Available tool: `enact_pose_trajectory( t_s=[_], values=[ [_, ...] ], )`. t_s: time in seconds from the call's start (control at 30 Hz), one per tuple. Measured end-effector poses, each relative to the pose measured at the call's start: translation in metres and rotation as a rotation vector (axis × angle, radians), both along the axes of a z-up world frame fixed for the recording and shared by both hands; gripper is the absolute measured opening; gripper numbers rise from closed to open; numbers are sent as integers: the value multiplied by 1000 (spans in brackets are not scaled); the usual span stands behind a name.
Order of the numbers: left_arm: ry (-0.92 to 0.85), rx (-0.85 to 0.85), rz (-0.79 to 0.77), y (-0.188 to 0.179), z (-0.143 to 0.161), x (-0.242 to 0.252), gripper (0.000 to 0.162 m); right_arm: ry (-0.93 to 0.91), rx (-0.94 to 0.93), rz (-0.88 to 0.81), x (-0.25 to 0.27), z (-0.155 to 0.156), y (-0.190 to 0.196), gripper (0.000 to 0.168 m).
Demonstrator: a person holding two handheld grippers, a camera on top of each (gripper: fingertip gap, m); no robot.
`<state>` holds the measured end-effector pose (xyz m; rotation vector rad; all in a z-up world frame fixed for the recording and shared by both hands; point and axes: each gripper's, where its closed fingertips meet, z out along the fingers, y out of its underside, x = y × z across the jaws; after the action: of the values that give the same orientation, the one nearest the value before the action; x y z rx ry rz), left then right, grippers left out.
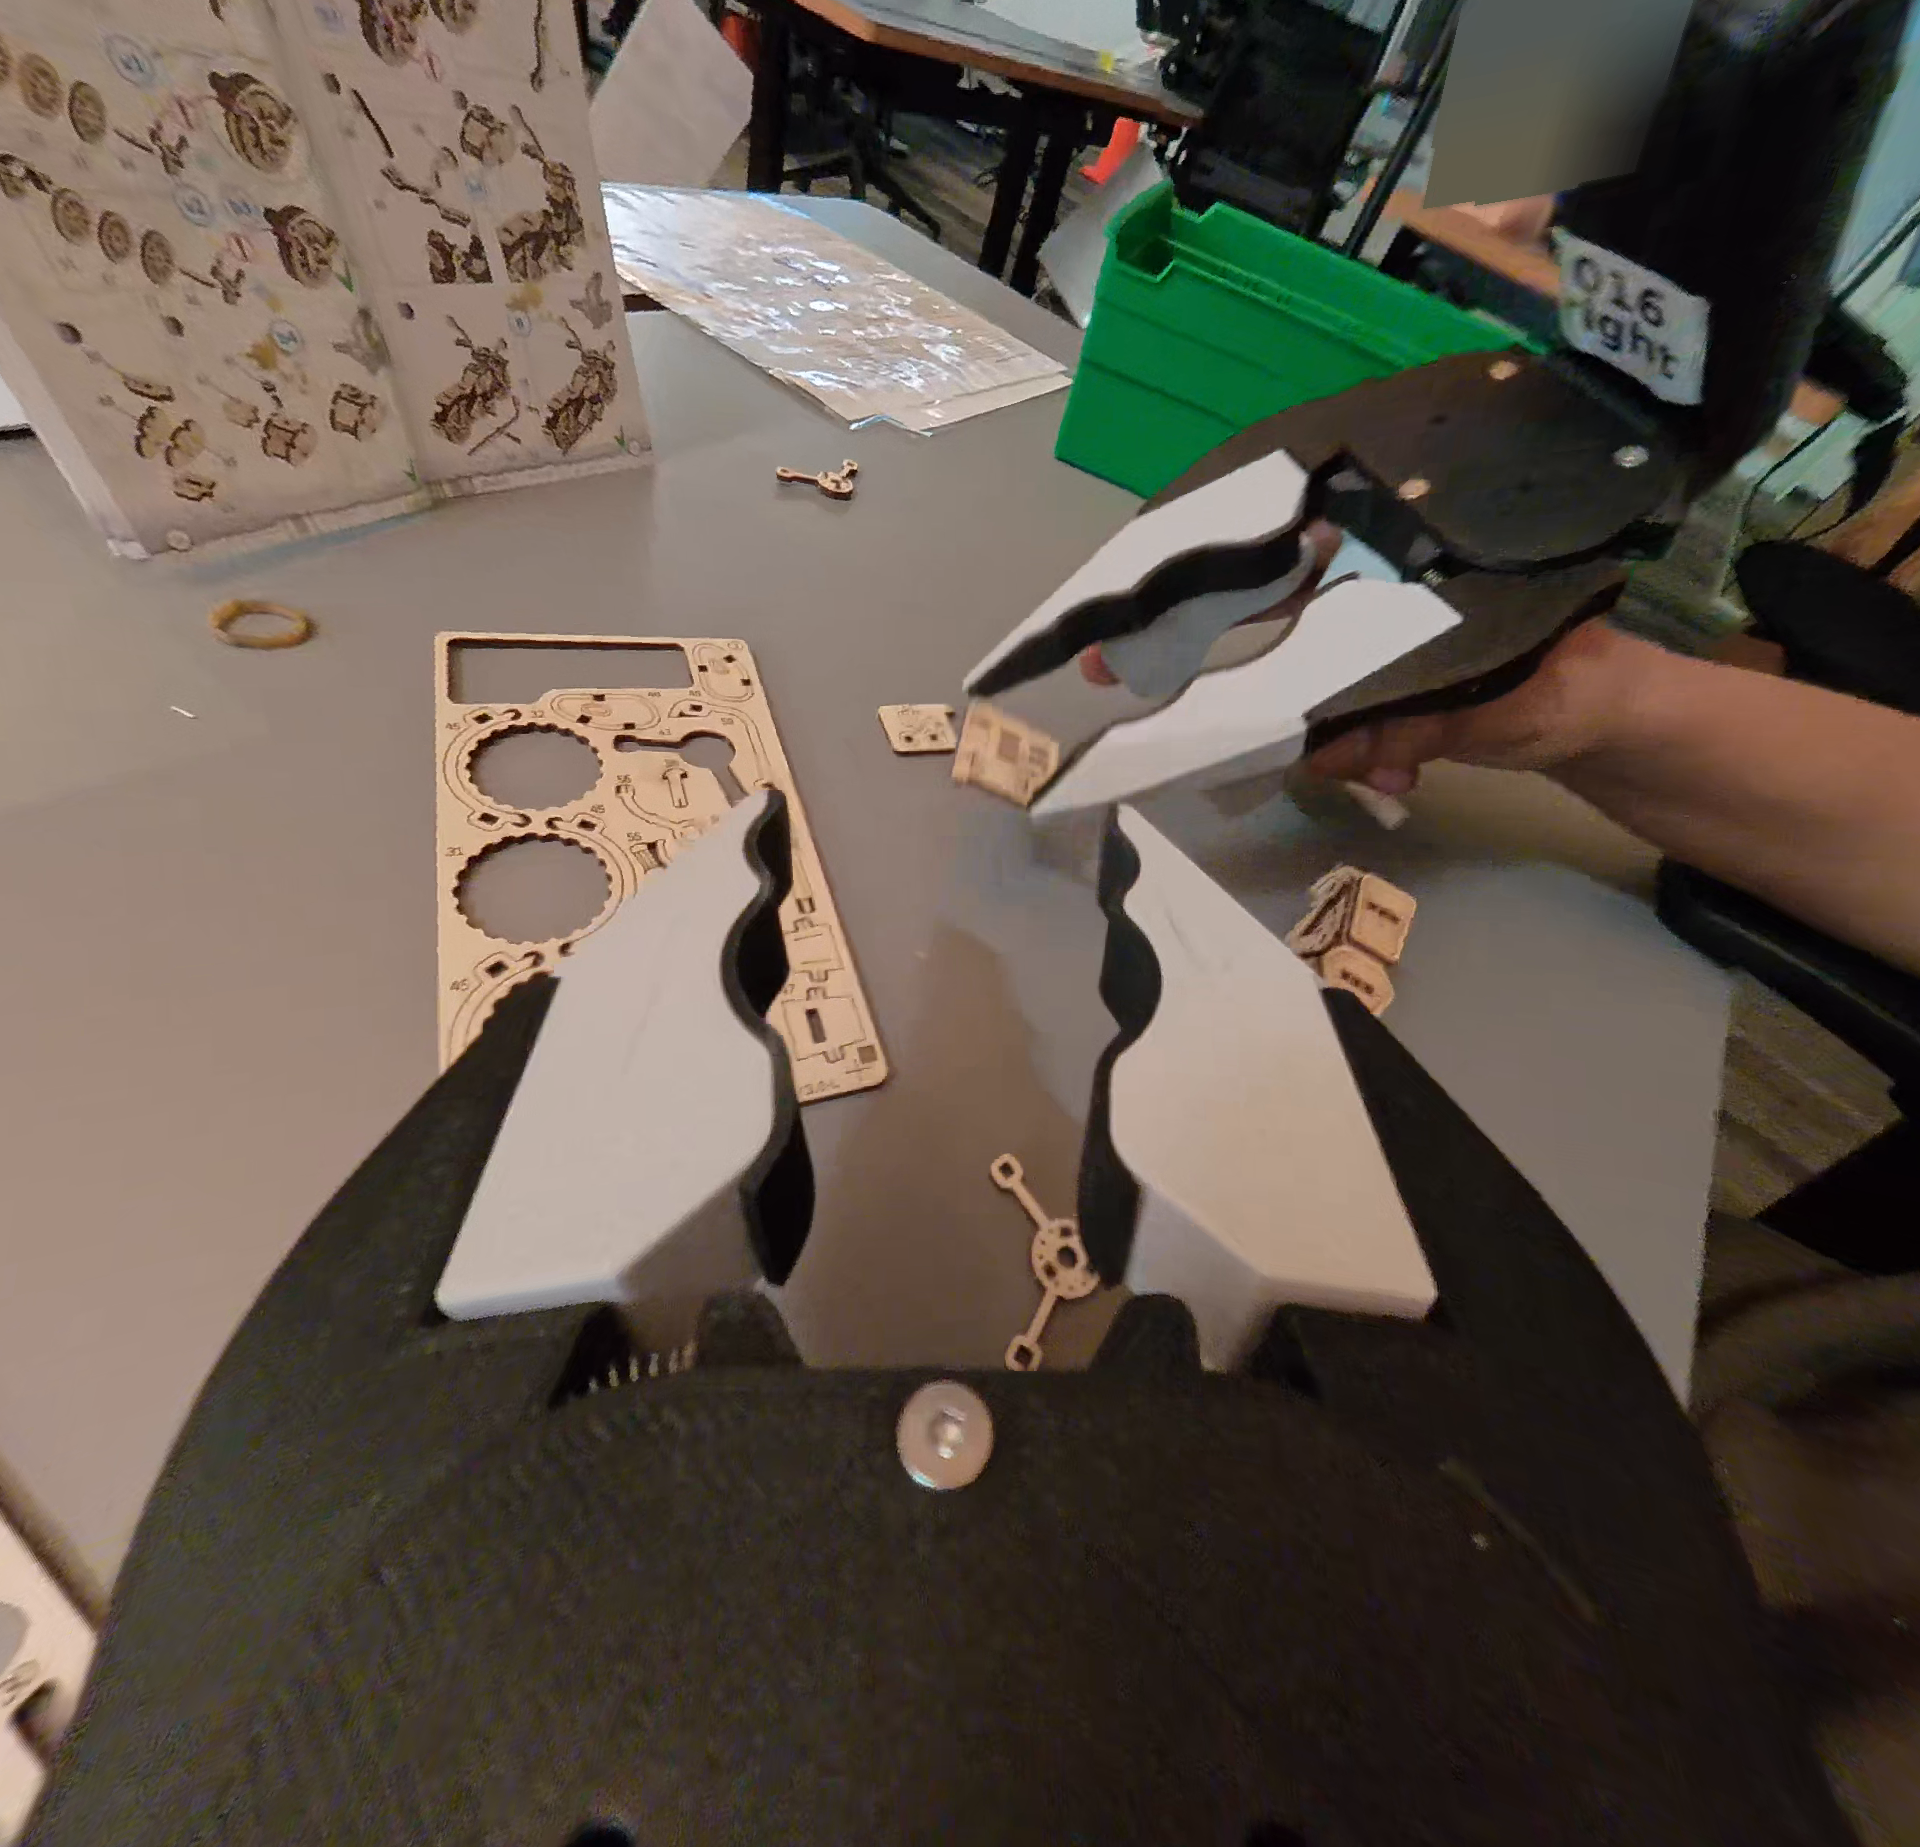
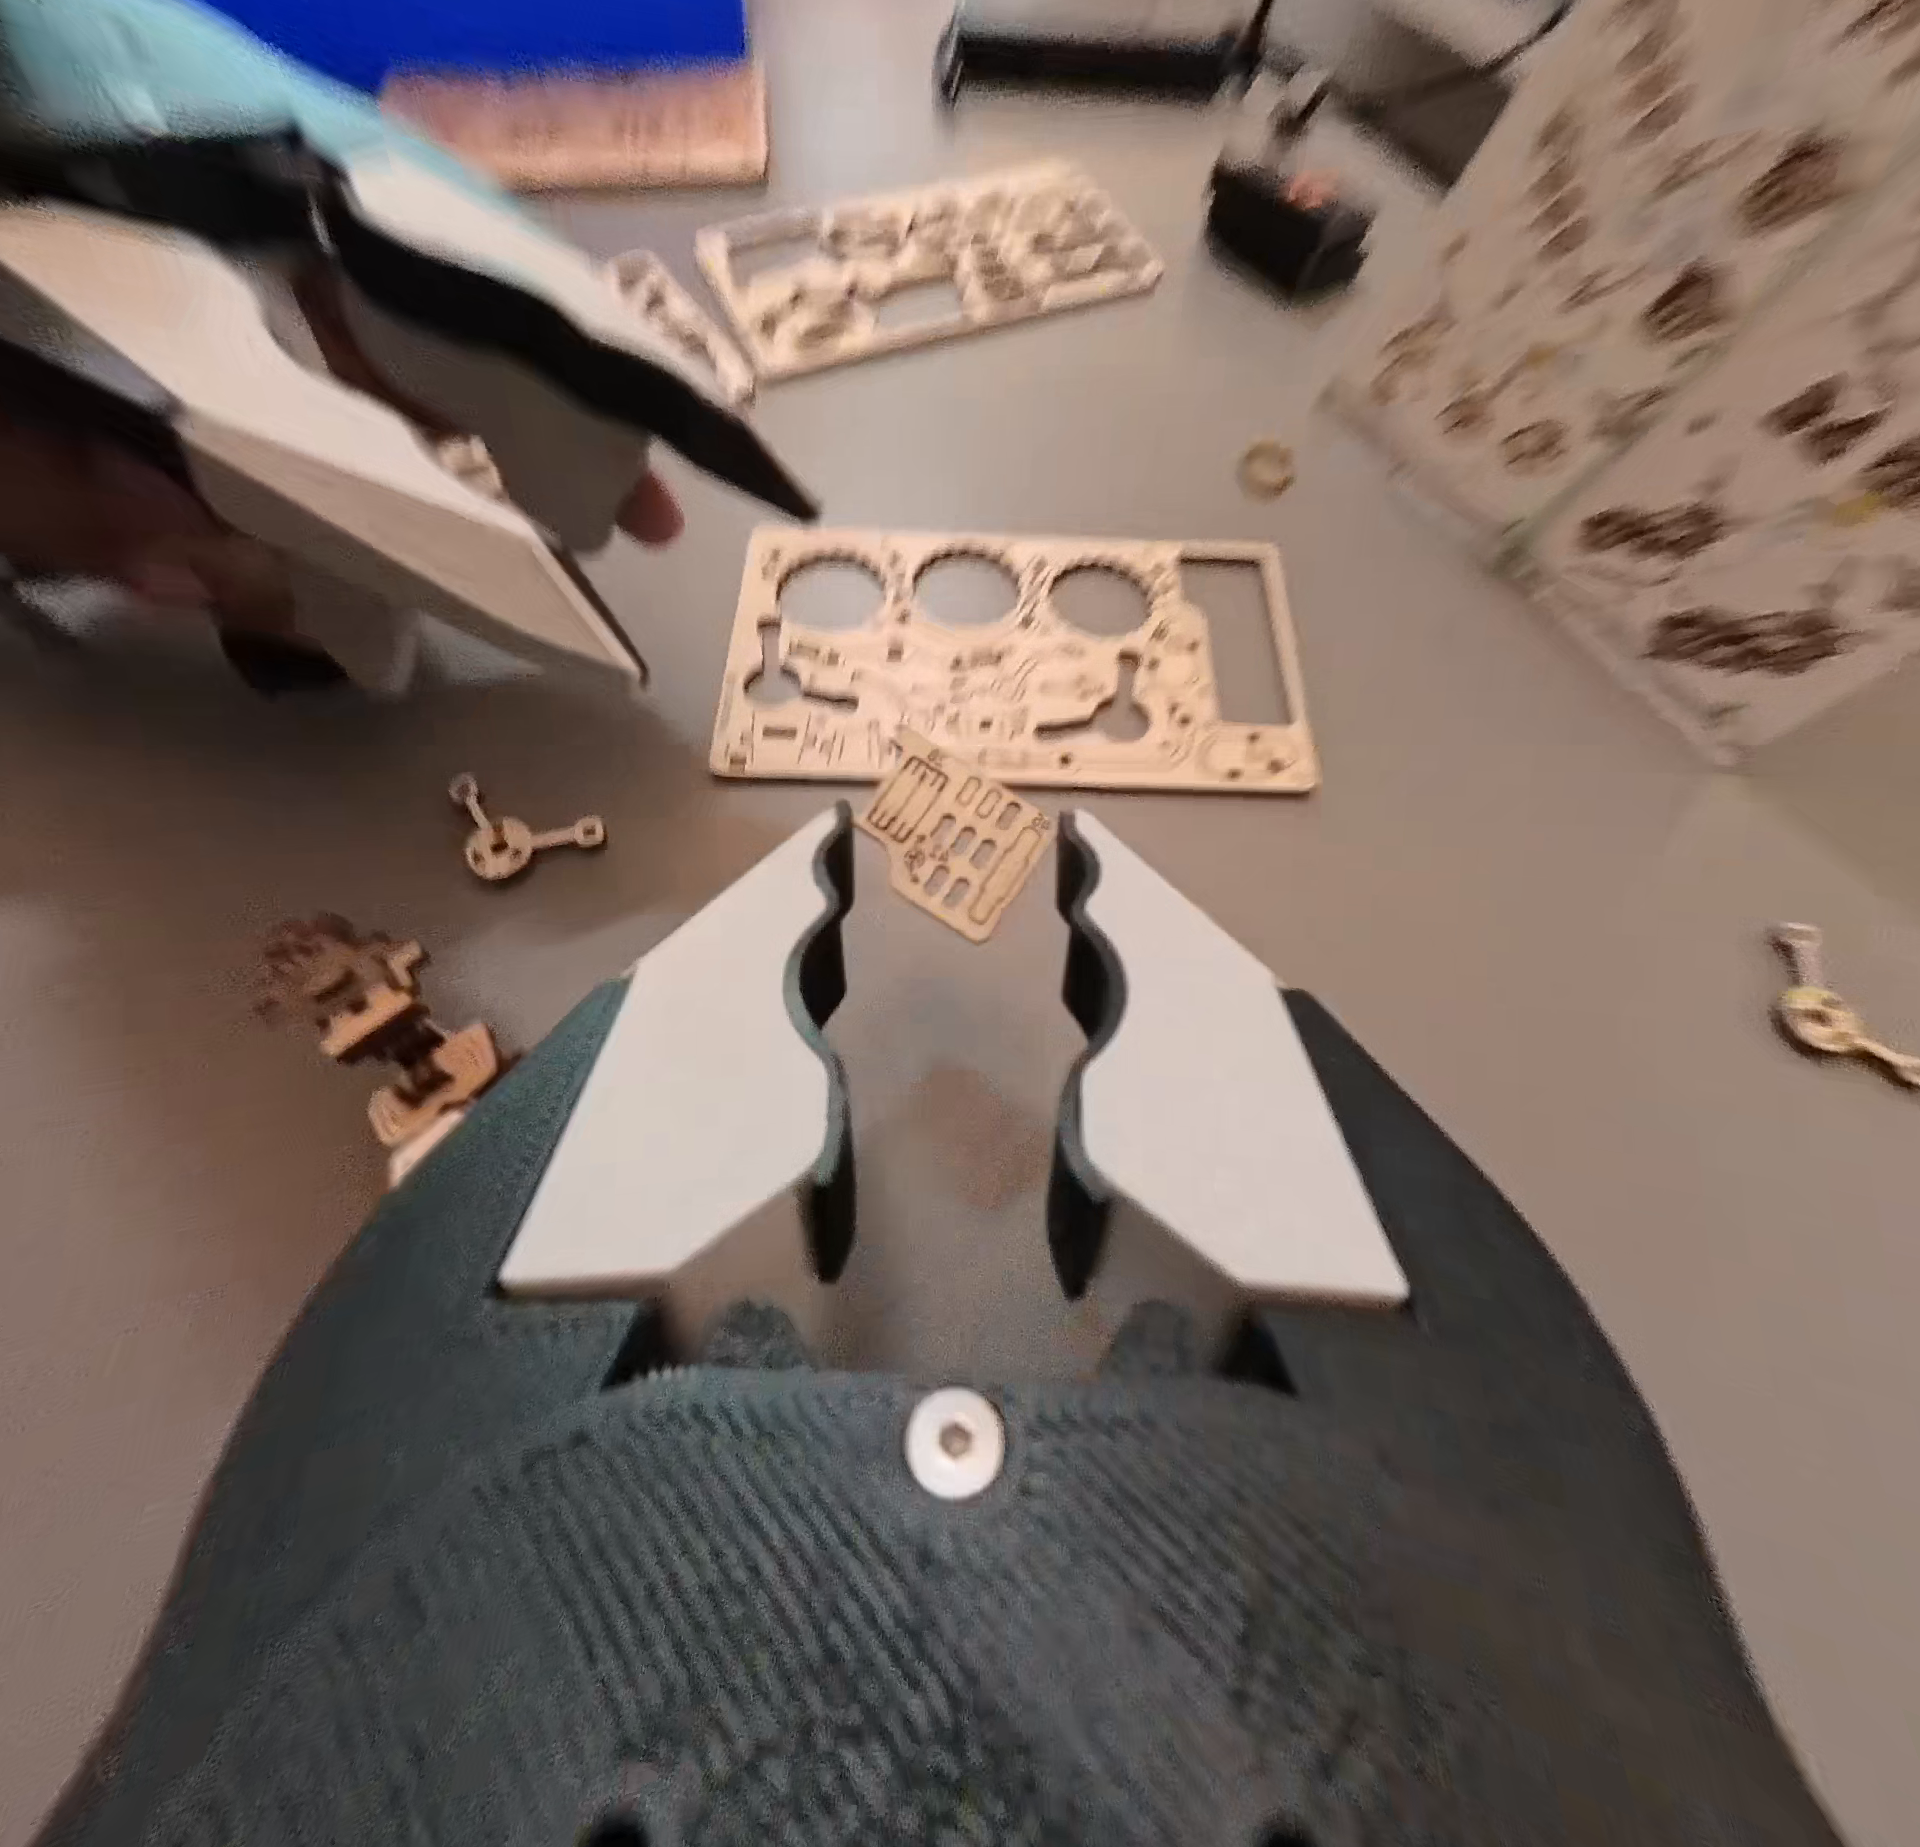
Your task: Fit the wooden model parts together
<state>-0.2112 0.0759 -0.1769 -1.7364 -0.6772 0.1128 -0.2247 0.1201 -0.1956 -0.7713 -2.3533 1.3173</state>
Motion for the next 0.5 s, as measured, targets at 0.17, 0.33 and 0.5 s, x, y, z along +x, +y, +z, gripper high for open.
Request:
enact_pose_trajectory(
  t_s=[0.17,0.33,0.5],
  values=[
    [12,-3,4,-2,-2,-8,53,164,-123,-173,0,35,33,38],
    [28,40,19,-1,5,-18,48,133,-212,-224,4,34,53,38],
    [-9,68,-1,10,4,-19,48,125,-229,-222,4,28,52,38]
  ],
)
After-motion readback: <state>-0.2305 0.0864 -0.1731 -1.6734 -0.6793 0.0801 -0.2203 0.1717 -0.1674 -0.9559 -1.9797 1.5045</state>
